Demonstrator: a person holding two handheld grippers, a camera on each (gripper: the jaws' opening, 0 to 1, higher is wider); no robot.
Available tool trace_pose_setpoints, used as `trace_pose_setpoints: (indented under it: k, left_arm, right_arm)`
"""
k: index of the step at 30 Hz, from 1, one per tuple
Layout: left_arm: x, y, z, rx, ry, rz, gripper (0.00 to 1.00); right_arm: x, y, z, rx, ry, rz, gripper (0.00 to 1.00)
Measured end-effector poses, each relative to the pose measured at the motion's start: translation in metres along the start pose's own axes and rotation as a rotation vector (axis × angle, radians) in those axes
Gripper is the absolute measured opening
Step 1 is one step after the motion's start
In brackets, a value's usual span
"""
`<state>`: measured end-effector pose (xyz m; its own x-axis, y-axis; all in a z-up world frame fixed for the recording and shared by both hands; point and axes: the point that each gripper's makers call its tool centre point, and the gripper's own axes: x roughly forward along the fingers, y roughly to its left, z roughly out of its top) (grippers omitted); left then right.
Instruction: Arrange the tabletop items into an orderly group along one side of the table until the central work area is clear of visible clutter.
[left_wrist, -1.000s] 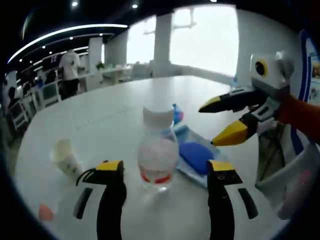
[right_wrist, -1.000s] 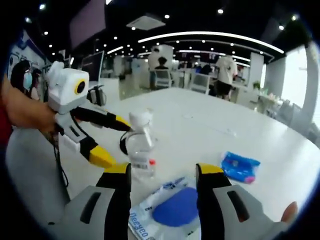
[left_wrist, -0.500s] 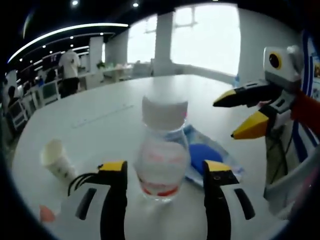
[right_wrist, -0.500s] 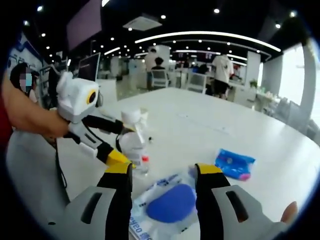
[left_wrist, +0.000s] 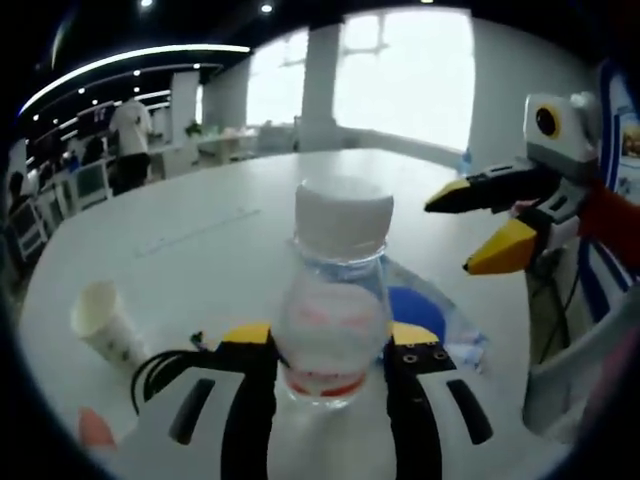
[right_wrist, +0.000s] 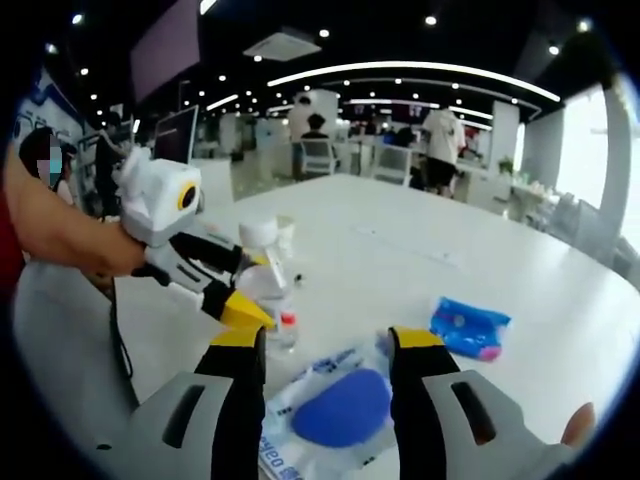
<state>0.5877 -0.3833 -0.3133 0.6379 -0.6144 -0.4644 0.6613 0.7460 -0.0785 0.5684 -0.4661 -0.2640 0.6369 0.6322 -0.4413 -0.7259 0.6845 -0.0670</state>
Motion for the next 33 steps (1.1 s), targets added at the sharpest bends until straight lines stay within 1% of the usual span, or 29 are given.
trace_pose_setpoints:
  k: [5, 11, 14, 17, 20, 23, 30, 33]
  left_arm:
    - [-0.001, -0.001, 0.000, 0.025, -0.005, -0.048, 0.39]
    - [-0.003, -0.003, -0.001, 0.073, 0.007, -0.152, 0.39]
    - [-0.005, -0.001, -0.001, 0.083, 0.012, -0.184, 0.38]
    - [-0.007, 0.002, -0.002, 0.090, 0.015, -0.202, 0.38]
    - [-0.009, 0.002, -0.003, 0.099, 0.006, -0.225, 0.38]
    - [-0.011, 0.002, -0.003, 0.097, 0.001, -0.233, 0.38]
    - [-0.017, -0.006, -0.004, 0.103, -0.003, -0.277, 0.37]
    - [-0.019, -0.007, -0.005, 0.104, -0.010, -0.286, 0.37]
  right_arm:
    - [0.001, 0.006, 0.006, -0.018, -0.004, 0.017, 0.49]
    - [0.002, 0.009, 0.007, -0.032, 0.004, 0.033, 0.49]
    - [0.003, 0.012, 0.009, -0.040, 0.004, 0.045, 0.48]
    - [0.004, 0.017, 0.012, -0.056, 0.004, 0.062, 0.48]
    - [0.007, 0.024, 0.019, -0.079, 0.001, 0.082, 0.48]
    - [0.013, 0.032, 0.026, -0.098, -0.007, 0.106, 0.48]
    - [0.026, 0.050, 0.041, -0.146, -0.019, 0.169, 0.48]
    - [0.031, 0.056, 0.045, -0.140, -0.025, 0.199, 0.47]
